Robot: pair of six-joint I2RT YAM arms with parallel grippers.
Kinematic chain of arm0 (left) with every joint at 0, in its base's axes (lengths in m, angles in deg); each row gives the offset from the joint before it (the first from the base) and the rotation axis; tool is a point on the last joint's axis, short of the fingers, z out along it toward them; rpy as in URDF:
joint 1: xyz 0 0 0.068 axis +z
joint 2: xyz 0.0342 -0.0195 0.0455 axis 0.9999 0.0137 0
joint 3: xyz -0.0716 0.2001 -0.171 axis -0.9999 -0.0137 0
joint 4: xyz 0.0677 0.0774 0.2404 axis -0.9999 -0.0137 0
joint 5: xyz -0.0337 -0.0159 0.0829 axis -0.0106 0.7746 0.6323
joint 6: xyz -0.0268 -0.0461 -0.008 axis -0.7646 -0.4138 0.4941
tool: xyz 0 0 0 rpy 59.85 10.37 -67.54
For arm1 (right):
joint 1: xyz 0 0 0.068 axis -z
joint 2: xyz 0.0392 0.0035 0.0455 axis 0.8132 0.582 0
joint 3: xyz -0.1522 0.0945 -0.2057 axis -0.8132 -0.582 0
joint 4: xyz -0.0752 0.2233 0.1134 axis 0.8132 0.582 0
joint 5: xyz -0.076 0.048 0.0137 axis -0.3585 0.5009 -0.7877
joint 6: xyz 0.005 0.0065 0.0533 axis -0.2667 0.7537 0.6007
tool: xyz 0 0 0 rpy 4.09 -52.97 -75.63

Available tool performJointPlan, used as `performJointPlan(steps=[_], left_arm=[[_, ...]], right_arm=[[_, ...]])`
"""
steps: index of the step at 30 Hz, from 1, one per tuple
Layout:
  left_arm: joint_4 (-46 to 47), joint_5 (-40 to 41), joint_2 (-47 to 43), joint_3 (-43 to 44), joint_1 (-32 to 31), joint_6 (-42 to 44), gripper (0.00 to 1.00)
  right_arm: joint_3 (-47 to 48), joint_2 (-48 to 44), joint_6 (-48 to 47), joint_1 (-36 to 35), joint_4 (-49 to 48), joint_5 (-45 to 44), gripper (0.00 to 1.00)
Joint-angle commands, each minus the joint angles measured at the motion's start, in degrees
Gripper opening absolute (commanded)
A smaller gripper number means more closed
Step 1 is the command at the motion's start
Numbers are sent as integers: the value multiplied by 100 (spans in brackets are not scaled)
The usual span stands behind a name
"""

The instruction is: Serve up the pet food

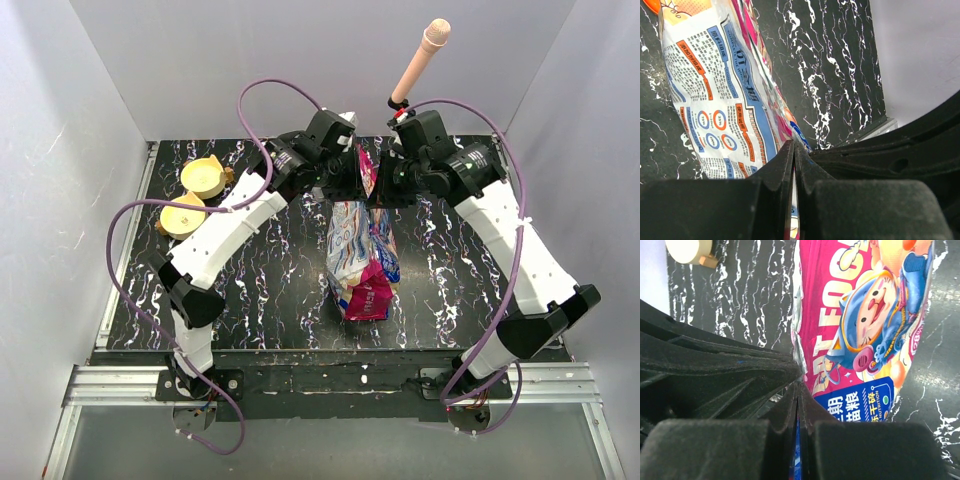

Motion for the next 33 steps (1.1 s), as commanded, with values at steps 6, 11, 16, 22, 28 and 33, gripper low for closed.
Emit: performJointPlan(steps=[6,11,16,22,28,33], left_arm=[[-316,356,100,308,-26,-182,0],[-254,391,3,203,-26,-173,0],[-219,365,-67,132,-35,-156,0],[-272,400,-129,97,-26,-121,0],[-298,505,-234,36,-26,-77,0],[-386,567,-252,62,-26,-86,0]], right_arm=[[298,76,-17,-173,538,-1099,1],[87,-21,-34,-173,414,-942,5],[-1,-56,-69,-173,318,-634,12],[-361,-337,-69,-173,-50,-230,17],[-485,-416,-26,-173,-139,-142,11],[-774,-592,71,-164,-525,-45,1]])
